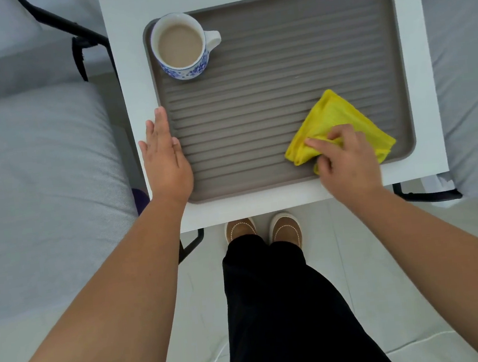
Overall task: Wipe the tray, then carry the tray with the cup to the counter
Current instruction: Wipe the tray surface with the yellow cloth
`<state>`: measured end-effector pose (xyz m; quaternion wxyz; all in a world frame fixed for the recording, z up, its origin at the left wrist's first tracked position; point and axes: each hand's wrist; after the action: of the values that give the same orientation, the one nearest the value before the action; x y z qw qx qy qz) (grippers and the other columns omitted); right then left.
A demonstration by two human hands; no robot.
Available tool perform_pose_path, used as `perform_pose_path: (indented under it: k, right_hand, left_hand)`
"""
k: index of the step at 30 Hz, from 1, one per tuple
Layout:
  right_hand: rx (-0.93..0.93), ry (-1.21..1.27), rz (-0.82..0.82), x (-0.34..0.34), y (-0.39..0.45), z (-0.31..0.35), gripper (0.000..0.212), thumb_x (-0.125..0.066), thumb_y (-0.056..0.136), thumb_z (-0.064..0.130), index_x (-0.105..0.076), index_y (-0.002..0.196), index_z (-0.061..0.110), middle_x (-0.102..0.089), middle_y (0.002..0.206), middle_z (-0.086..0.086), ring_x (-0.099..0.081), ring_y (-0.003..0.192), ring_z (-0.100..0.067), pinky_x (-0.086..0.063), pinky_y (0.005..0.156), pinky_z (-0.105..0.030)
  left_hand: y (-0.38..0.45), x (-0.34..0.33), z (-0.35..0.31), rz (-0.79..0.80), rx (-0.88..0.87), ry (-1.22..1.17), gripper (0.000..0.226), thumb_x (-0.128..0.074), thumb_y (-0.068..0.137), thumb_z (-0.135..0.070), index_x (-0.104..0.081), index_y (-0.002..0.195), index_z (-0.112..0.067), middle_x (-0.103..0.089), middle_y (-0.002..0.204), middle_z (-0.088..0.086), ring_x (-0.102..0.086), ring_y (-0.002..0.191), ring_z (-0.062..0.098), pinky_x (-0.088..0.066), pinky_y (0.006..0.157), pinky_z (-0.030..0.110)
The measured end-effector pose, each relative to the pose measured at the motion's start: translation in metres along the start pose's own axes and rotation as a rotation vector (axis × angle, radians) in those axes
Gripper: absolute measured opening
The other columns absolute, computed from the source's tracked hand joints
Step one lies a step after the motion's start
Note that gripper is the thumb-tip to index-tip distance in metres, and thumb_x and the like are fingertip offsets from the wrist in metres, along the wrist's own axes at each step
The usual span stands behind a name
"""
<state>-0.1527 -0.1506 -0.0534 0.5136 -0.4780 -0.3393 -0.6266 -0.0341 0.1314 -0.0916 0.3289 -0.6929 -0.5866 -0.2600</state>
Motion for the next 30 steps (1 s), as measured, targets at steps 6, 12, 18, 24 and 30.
perform_pose_path:
  k: [6, 12, 18, 24, 30]
  right_hand:
    - [-0.214, -0.02, -0.1, 0.013, -0.01, -0.04, 0.04, -0.055, 0.081, 0.006, -0.068, 0.114, 0.024, -0.052, 0.109, -0.026, -0.053, 0.085, -0.044, -0.046, 0.08, -0.047]
    - [-0.306, 0.001, -0.09, 0.0, -0.008, -0.007, 0.041, -0.055, 0.082, 0.007, -0.064, 0.121, 0.017, -0.053, 0.111, -0.025, -0.054, 0.086, -0.041, -0.045, 0.076, -0.046]
    - [-0.045, 0.152, 0.069, -0.023, -0.011, 0.094, 0.043, -0.066, 0.071, 0.005, -0.069, 0.112, 0.014, -0.061, 0.101, -0.022, -0.06, 0.071, -0.036, -0.051, 0.063, -0.038]
    - [0.143, 0.159, 0.255, -0.037, 0.001, 0.154, 0.036, -0.059, 0.077, 0.013, -0.067, 0.113, 0.016, -0.059, 0.1, -0.016, -0.059, 0.068, -0.032, -0.049, 0.055, -0.035]
    - [0.195, 0.153, 0.307, -0.019, 0.004, 0.113, 0.035, -0.063, 0.077, 0.012, -0.069, 0.11, 0.016, -0.062, 0.1, -0.017, -0.061, 0.063, -0.034, -0.049, 0.05, -0.035]
  left_hand:
    - [-0.005, 0.003, 0.004, -0.029, 0.017, -0.014, 0.054, -0.025, 0.102, -0.011, -0.018, 0.154, -0.023, -0.024, 0.16, -0.007, -0.009, 0.149, 0.013, 0.003, 0.12, 0.03]
    - [-0.002, -0.002, 0.002, -0.057, 0.018, -0.046, 0.054, -0.026, 0.101, -0.01, -0.021, 0.154, -0.023, -0.029, 0.158, -0.006, -0.012, 0.149, 0.014, 0.002, 0.12, 0.03]
    - [-0.003, -0.003, -0.001, -0.059, 0.002, -0.044, 0.053, -0.027, 0.102, -0.009, -0.022, 0.153, -0.021, -0.028, 0.158, -0.004, -0.013, 0.149, 0.016, 0.002, 0.12, 0.032]
    - [-0.001, -0.003, 0.002, -0.058, -0.027, -0.065, 0.054, -0.028, 0.1, -0.01, -0.024, 0.153, -0.018, -0.029, 0.158, -0.002, -0.014, 0.149, 0.018, 0.002, 0.119, 0.03]
    - [-0.002, 0.0, 0.0, -0.034, -0.016, -0.068, 0.053, -0.028, 0.101, -0.01, -0.023, 0.153, -0.019, -0.027, 0.159, -0.001, -0.013, 0.149, 0.017, 0.001, 0.121, 0.034]
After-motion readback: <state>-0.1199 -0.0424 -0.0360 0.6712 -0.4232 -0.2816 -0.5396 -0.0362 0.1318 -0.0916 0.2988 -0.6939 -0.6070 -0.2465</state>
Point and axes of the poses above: each hand's wrist, its own y-axis towards the middle knuckle, its own x-axis out of the back of the hand, z = x × y
